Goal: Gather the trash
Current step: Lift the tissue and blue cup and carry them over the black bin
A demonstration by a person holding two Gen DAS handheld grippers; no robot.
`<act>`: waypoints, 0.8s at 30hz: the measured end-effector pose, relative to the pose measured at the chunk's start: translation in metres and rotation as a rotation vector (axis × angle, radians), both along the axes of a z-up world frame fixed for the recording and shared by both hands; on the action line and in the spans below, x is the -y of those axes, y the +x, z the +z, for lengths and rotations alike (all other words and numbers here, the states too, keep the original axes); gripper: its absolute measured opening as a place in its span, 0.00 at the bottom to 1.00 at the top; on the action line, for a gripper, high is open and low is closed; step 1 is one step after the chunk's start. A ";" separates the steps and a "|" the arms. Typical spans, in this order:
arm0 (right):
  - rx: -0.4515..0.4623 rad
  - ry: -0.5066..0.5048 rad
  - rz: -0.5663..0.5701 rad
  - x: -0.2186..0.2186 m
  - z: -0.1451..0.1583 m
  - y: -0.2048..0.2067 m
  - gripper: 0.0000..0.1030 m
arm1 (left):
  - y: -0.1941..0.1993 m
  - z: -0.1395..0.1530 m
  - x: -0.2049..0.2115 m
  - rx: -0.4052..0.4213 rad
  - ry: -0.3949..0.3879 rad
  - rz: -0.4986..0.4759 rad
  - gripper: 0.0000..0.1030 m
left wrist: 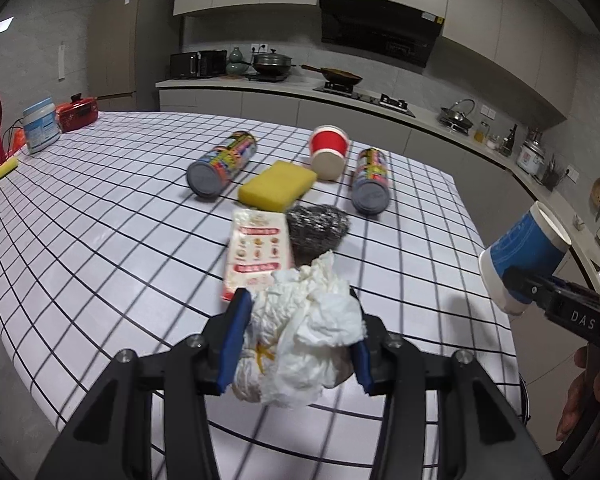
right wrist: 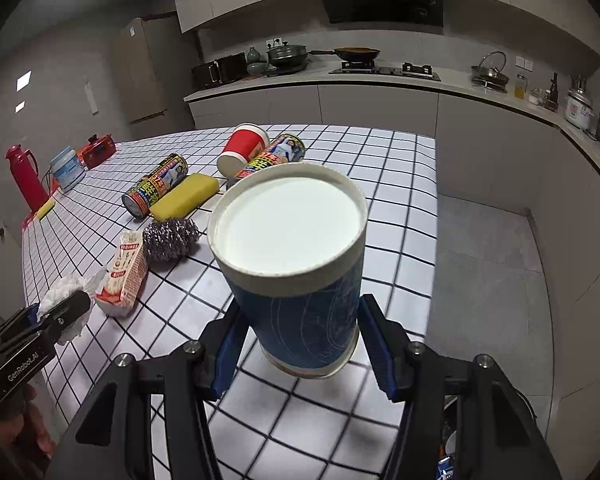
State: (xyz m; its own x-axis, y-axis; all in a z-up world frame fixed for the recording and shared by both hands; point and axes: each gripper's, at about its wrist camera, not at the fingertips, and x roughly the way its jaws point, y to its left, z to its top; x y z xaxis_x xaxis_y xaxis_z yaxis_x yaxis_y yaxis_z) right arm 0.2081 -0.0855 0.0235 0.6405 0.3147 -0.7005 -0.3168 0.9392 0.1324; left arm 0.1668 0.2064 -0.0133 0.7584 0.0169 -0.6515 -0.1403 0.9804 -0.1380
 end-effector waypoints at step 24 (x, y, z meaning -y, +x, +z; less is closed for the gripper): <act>0.001 -0.008 -0.199 0.164 0.005 -0.063 0.56 | -0.007 0.011 0.172 0.023 0.001 -0.271 0.46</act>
State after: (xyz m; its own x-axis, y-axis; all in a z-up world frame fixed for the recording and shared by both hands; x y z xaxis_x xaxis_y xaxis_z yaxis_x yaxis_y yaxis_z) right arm 0.1449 -0.2499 0.0283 0.6905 0.1765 -0.7015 -0.1249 0.9843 0.1247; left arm 0.1601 0.0348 -0.0019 0.7500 -0.1876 -0.6342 0.1300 0.9820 -0.1368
